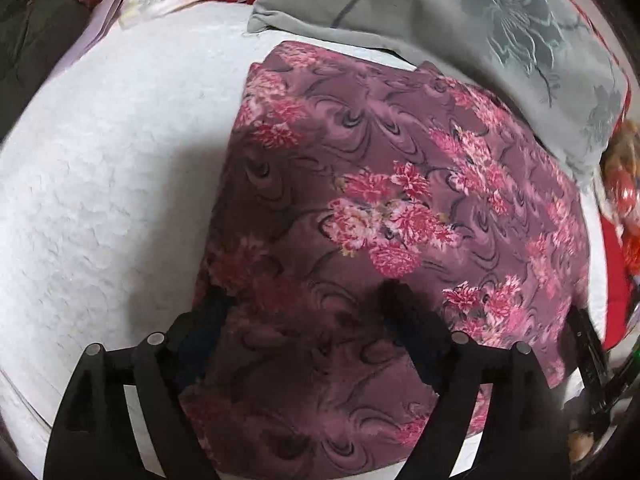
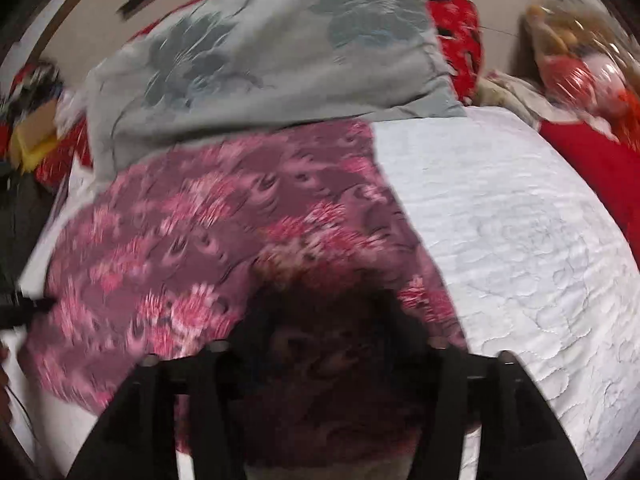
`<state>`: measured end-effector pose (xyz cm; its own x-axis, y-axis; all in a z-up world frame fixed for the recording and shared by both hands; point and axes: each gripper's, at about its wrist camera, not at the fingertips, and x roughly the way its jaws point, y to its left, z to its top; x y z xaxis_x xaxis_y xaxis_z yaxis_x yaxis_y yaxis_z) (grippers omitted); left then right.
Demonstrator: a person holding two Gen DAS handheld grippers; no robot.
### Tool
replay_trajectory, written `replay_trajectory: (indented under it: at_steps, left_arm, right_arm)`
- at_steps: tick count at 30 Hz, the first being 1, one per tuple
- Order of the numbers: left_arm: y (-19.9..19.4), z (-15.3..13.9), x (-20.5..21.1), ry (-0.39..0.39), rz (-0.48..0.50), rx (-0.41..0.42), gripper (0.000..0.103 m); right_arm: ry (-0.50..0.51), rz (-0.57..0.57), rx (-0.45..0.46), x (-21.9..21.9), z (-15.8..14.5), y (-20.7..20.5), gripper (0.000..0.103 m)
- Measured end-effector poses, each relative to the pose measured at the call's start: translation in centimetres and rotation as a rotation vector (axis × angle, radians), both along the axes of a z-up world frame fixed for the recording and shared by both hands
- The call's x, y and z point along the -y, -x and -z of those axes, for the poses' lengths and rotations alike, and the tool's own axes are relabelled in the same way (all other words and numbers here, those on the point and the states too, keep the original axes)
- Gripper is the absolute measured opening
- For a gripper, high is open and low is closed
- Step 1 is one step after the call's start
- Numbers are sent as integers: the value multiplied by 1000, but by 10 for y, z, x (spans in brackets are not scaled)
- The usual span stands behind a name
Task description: Fold small clothes
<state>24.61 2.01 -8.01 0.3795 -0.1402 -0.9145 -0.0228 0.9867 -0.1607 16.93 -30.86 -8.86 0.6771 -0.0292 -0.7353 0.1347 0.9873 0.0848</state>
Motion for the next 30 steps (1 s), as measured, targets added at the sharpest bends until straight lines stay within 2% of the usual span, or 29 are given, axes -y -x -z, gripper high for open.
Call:
replay_trajectory:
  at_steps: [7,9,12,18,21,25,28,30]
  left_arm:
    - [-3,2,-3,10,-3,11,87]
    - [-2,2,-3,15,-5,14,88]
    - [-1,2,-3,16,-2,15,88]
    - [2,0,-5,25,12,22,88]
    - [2,-12,-10,74,61,44,88]
    - [-23,-33,-26,81,26,92,88]
    - [-52,-36,-32,63,-11,84,88]
    - [-66,-23,-29,30,-18,52,88]
  right_arm:
    - [98,19,-29,-10,2,-7,83]
    - [98,47,-48,-7,5,-3,93]
    - [76,68,-66,-1,7,-3,100]
    - [23,60,-100,4,7,-3,102]
    - [41,19,-157,5,0,-12,101]
    - [56,90,-31,17,-32,-29,101]
    - [17,134,-31,28,-35,-51,101]
    - [24,175,-69,33,-23,-65,100]
